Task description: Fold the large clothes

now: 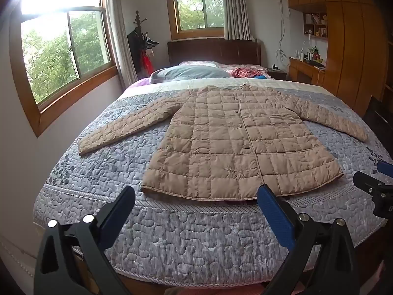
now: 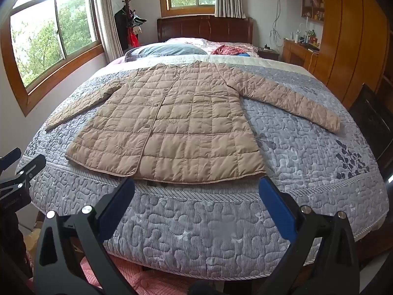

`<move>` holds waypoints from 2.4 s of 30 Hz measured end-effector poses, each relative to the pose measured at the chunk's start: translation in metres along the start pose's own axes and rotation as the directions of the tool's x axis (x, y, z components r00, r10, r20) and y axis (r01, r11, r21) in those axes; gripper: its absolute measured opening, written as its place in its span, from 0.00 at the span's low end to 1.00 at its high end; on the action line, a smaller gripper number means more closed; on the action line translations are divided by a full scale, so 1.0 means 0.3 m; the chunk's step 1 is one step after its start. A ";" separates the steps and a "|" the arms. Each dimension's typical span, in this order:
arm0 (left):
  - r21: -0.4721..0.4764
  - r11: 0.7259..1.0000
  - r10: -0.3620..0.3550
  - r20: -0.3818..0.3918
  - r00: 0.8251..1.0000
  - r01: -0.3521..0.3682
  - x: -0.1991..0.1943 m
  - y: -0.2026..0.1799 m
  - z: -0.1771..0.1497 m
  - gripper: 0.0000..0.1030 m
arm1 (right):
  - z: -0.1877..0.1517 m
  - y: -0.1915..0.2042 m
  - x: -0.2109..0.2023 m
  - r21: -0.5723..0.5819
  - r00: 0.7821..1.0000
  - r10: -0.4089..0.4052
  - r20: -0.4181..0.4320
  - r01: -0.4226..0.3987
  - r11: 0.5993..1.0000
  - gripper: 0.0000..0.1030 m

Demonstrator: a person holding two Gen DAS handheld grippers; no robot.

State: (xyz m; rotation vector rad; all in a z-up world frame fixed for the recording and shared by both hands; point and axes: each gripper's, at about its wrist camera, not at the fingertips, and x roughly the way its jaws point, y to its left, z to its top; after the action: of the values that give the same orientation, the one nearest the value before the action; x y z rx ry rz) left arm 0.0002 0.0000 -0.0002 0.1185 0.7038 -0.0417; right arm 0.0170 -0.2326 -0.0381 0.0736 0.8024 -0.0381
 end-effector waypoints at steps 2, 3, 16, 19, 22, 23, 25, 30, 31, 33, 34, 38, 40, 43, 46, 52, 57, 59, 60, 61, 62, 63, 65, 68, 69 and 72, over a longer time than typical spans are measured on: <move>-0.001 1.000 0.001 0.003 1.000 -0.001 -0.001 0.001 0.001 0.96 | -0.001 0.001 -0.003 0.000 1.000 0.001 0.003 -0.001 1.000 0.97; -0.002 1.000 0.004 0.004 1.000 -0.004 -0.002 0.001 0.001 0.96 | -0.001 0.002 -0.005 0.000 1.000 0.001 0.004 -0.001 1.000 0.97; -0.002 1.000 0.004 0.004 1.000 -0.004 -0.002 -0.001 -0.004 0.96 | -0.001 0.006 0.001 0.000 1.000 0.000 -0.002 0.000 1.000 0.97; -0.002 1.000 0.004 0.004 1.000 -0.004 -0.003 -0.001 -0.004 0.96 | -0.001 0.006 0.002 0.001 1.000 0.000 -0.002 0.000 1.000 0.97; -0.001 1.000 0.005 0.005 1.000 -0.005 0.000 0.006 -0.005 0.96 | -0.001 0.006 0.002 0.002 1.000 0.000 -0.003 0.000 1.000 0.97; -0.001 1.000 0.005 0.004 1.000 -0.005 0.000 0.006 -0.005 0.96 | -0.001 0.006 0.002 0.002 1.000 0.000 -0.003 0.000 1.000 0.97; 0.000 1.000 0.006 0.005 1.000 -0.006 0.000 0.005 -0.006 0.96 | -0.001 0.006 0.003 0.001 1.000 0.000 -0.004 0.000 1.000 0.97; 0.000 1.000 0.007 0.006 1.000 -0.007 0.004 0.008 -0.005 0.96 | -0.001 0.008 0.005 0.002 1.000 0.000 -0.004 0.000 1.000 0.97; -0.001 1.000 0.007 0.006 1.000 -0.007 0.005 0.009 -0.005 0.96 | -0.001 0.008 0.005 0.001 1.000 0.000 -0.004 0.000 1.000 0.97; -0.001 1.000 0.010 0.007 1.000 -0.010 0.005 0.008 -0.006 0.96 | -0.001 0.009 0.005 0.001 1.000 0.000 -0.003 0.000 1.000 0.97; -0.001 1.000 0.009 0.006 1.000 -0.009 0.005 0.009 -0.006 0.96 | -0.001 0.010 0.005 0.001 1.000 0.001 -0.003 -0.001 1.000 0.97; 0.000 1.000 0.008 0.007 1.000 -0.008 0.006 0.009 -0.008 0.96 | -0.001 0.012 0.005 0.001 1.000 0.000 -0.004 0.000 1.000 0.97; 0.000 1.000 0.008 0.007 1.000 -0.008 0.008 0.010 -0.008 0.96 | -0.001 0.013 0.005 0.001 1.000 0.000 -0.004 0.000 1.000 0.97; 0.000 1.000 0.009 0.007 1.000 -0.009 0.008 0.010 -0.008 0.96 | -0.001 0.014 0.007 0.001 1.000 -0.001 -0.004 0.001 1.000 0.97; -0.002 1.000 0.008 0.006 1.000 -0.008 0.009 0.013 -0.008 0.96 | -0.001 0.014 0.009 0.001 1.000 -0.001 -0.004 0.001 1.000 0.97; -0.001 1.000 0.009 0.006 1.000 -0.009 0.011 0.015 -0.009 0.96 | -0.005 0.028 0.013 0.001 1.000 -0.001 -0.005 0.001 1.000 0.97; -0.002 1.000 0.007 0.005 1.000 -0.007 0.009 0.014 -0.009 0.96 | -0.002 0.019 0.011 0.001 1.000 0.000 -0.007 0.000 1.000 0.97; -0.002 1.000 0.008 0.006 1.000 -0.008 0.011 0.016 -0.009 0.96 | -0.002 0.019 0.010 0.001 1.000 -0.001 -0.006 0.001 1.000 0.97; -0.001 1.000 0.008 0.006 1.000 -0.008 0.010 0.015 -0.009 0.96 | -0.003 0.021 0.010 0.002 1.000 -0.001 -0.006 0.001 1.000 0.97; -0.001 1.000 0.008 0.006 1.000 -0.008 0.011 0.015 -0.009 0.96 | -0.003 0.022 0.011 0.002 1.000 -0.001 -0.006 0.001 1.000 0.97; -0.001 1.000 0.008 0.005 1.000 -0.008 0.012 0.016 -0.009 0.96 | -0.003 0.023 0.011 0.002 1.000 0.000 -0.006 0.000 1.000 0.97; -0.002 1.000 0.007 0.005 1.000 -0.007 0.010 0.014 -0.008 0.96 | -0.003 0.022 0.011 0.001 1.000 0.000 -0.006 0.000 1.000 0.97; -0.001 1.000 0.008 0.005 1.000 -0.008 0.010 0.014 -0.008 0.96 | -0.002 0.020 0.011 0.001 1.000 0.000 -0.007 0.000 1.000 0.97; -0.001 1.000 0.008 0.005 1.000 -0.008 0.010 0.014 -0.008 0.96 | -0.003 0.023 0.011 0.000 1.000 -0.001 -0.008 0.001 1.000 0.97; -0.002 1.000 0.008 0.005 1.000 -0.008 0.011 0.016 -0.009 0.96 | -0.003 0.023 0.011 0.000 1.000 -0.001 -0.007 0.001 1.000 0.97; -0.002 1.000 0.007 0.004 1.000 -0.007 0.010 0.015 -0.009 0.96 | -0.002 0.022 0.011 0.000 1.000 0.000 -0.008 0.000 1.000 0.97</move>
State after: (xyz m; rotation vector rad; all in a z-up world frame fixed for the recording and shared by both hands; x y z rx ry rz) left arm 0.0013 0.0049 -0.0037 0.1195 0.6989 -0.0343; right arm 0.0194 -0.2260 -0.0406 0.0740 0.8099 -0.0385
